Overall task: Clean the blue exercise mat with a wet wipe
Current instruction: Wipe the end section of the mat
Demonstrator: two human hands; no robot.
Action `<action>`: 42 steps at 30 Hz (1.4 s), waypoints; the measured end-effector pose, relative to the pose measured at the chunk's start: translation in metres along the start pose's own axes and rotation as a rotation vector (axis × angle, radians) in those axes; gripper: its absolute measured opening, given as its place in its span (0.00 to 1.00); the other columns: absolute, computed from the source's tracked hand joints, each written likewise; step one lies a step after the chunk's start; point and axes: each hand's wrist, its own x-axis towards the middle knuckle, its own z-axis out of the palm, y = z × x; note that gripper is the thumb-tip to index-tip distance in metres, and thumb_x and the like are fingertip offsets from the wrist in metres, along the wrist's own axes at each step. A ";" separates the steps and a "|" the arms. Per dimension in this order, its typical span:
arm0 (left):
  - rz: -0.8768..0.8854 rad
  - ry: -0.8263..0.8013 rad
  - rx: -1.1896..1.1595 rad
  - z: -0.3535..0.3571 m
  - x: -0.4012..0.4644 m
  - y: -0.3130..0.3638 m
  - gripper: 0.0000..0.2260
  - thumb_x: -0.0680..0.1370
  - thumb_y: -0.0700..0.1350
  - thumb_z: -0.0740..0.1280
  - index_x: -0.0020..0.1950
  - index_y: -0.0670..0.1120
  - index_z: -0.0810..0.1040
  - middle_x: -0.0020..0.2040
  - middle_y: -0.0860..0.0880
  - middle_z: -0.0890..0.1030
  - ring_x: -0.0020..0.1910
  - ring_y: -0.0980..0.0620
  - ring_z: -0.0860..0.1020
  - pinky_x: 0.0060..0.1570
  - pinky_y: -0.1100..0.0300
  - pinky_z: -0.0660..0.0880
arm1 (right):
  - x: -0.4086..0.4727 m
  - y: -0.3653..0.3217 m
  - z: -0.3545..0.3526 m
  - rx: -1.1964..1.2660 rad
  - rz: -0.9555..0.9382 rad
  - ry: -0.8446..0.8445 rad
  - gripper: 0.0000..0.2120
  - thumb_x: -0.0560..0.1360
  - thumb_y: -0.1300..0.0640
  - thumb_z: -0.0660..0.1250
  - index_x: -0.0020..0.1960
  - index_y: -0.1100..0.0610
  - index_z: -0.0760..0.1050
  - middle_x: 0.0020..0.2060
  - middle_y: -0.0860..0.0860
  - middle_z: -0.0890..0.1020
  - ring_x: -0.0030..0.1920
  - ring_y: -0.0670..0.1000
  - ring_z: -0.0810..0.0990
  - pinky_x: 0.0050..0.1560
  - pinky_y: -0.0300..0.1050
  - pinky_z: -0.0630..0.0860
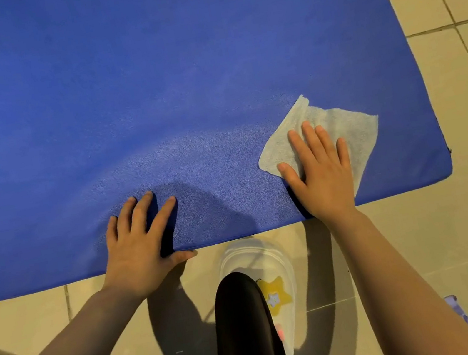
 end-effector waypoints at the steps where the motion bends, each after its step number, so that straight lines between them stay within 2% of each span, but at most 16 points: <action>1: 0.018 -0.021 0.007 -0.001 0.001 -0.002 0.40 0.73 0.76 0.48 0.76 0.52 0.63 0.73 0.38 0.69 0.71 0.31 0.65 0.63 0.27 0.64 | 0.000 0.000 0.001 0.002 0.003 0.004 0.31 0.79 0.36 0.48 0.79 0.49 0.58 0.79 0.50 0.57 0.79 0.54 0.52 0.76 0.54 0.40; 5: 0.023 -0.052 0.056 -0.002 -0.003 0.000 0.37 0.76 0.73 0.47 0.77 0.52 0.61 0.74 0.37 0.69 0.70 0.29 0.67 0.64 0.29 0.62 | -0.001 -0.001 0.001 -0.022 -0.004 -0.002 0.33 0.79 0.34 0.46 0.79 0.49 0.57 0.79 0.51 0.57 0.79 0.55 0.52 0.76 0.56 0.41; 8: 0.030 -0.096 0.096 -0.005 -0.005 0.001 0.35 0.78 0.70 0.46 0.78 0.50 0.61 0.73 0.37 0.69 0.69 0.28 0.68 0.63 0.31 0.61 | -0.004 0.003 -0.002 -0.055 -0.092 -0.034 0.37 0.77 0.29 0.47 0.79 0.49 0.57 0.79 0.53 0.56 0.79 0.57 0.51 0.76 0.60 0.42; 11: 0.037 -0.132 0.126 -0.008 -0.008 0.000 0.32 0.80 0.68 0.44 0.76 0.51 0.63 0.72 0.38 0.71 0.67 0.28 0.70 0.61 0.30 0.66 | -0.008 0.013 -0.006 -0.070 -0.225 -0.101 0.41 0.74 0.25 0.48 0.79 0.48 0.57 0.79 0.52 0.54 0.79 0.57 0.48 0.75 0.64 0.43; 15: 0.091 -0.169 0.161 -0.021 -0.005 -0.004 0.29 0.82 0.64 0.41 0.74 0.50 0.65 0.66 0.37 0.77 0.60 0.27 0.77 0.51 0.30 0.74 | -0.009 0.022 -0.018 -0.067 -0.347 -0.185 0.45 0.70 0.21 0.48 0.79 0.45 0.56 0.80 0.52 0.53 0.79 0.58 0.48 0.74 0.69 0.44; 18: 0.112 -0.195 0.194 -0.029 -0.003 -0.006 0.28 0.83 0.62 0.42 0.72 0.49 0.69 0.62 0.36 0.80 0.55 0.28 0.80 0.46 0.32 0.77 | -0.009 0.017 -0.027 -0.068 -0.409 -0.255 0.46 0.67 0.18 0.46 0.78 0.42 0.55 0.79 0.52 0.53 0.79 0.59 0.48 0.73 0.72 0.44; 22: 0.118 -0.217 0.202 -0.039 -0.004 -0.004 0.31 0.83 0.62 0.43 0.69 0.47 0.77 0.59 0.39 0.82 0.54 0.30 0.81 0.45 0.34 0.78 | -0.014 0.004 -0.028 -0.132 -0.541 -0.324 0.44 0.69 0.20 0.46 0.77 0.43 0.57 0.78 0.54 0.58 0.78 0.63 0.54 0.70 0.76 0.52; 25: 0.095 -0.157 0.138 -0.051 -0.011 0.000 0.31 0.83 0.62 0.44 0.67 0.46 0.78 0.59 0.40 0.82 0.56 0.32 0.81 0.48 0.35 0.78 | -0.019 -0.003 -0.040 -0.110 -0.535 -0.300 0.38 0.74 0.24 0.45 0.75 0.45 0.66 0.75 0.53 0.67 0.75 0.63 0.63 0.71 0.72 0.56; 30: 0.061 0.115 0.006 -0.078 -0.026 0.006 0.30 0.83 0.62 0.47 0.67 0.45 0.78 0.61 0.41 0.81 0.60 0.36 0.79 0.57 0.37 0.74 | -0.038 -0.023 -0.076 0.000 -0.476 -0.040 0.30 0.79 0.34 0.49 0.67 0.52 0.77 0.63 0.53 0.80 0.66 0.59 0.76 0.67 0.65 0.68; 33: 0.083 0.184 0.003 -0.091 -0.031 0.005 0.30 0.83 0.62 0.48 0.66 0.45 0.79 0.60 0.42 0.82 0.61 0.37 0.79 0.59 0.40 0.71 | -0.046 -0.031 -0.088 0.022 -0.468 0.042 0.28 0.80 0.37 0.51 0.65 0.54 0.79 0.61 0.54 0.81 0.63 0.59 0.78 0.67 0.63 0.69; 37: 0.092 0.235 0.000 -0.092 -0.036 0.003 0.29 0.82 0.62 0.49 0.65 0.45 0.80 0.60 0.42 0.82 0.61 0.38 0.79 0.60 0.40 0.71 | -0.054 -0.034 -0.091 0.054 -0.429 0.064 0.26 0.79 0.37 0.54 0.64 0.53 0.79 0.60 0.54 0.82 0.63 0.57 0.79 0.68 0.58 0.66; 42: 0.112 0.220 0.021 -0.083 -0.040 0.002 0.29 0.82 0.61 0.49 0.65 0.45 0.79 0.60 0.41 0.82 0.59 0.36 0.80 0.59 0.37 0.71 | -0.063 -0.035 -0.090 0.241 -0.340 0.108 0.24 0.82 0.43 0.54 0.55 0.57 0.83 0.52 0.52 0.85 0.57 0.51 0.80 0.69 0.45 0.65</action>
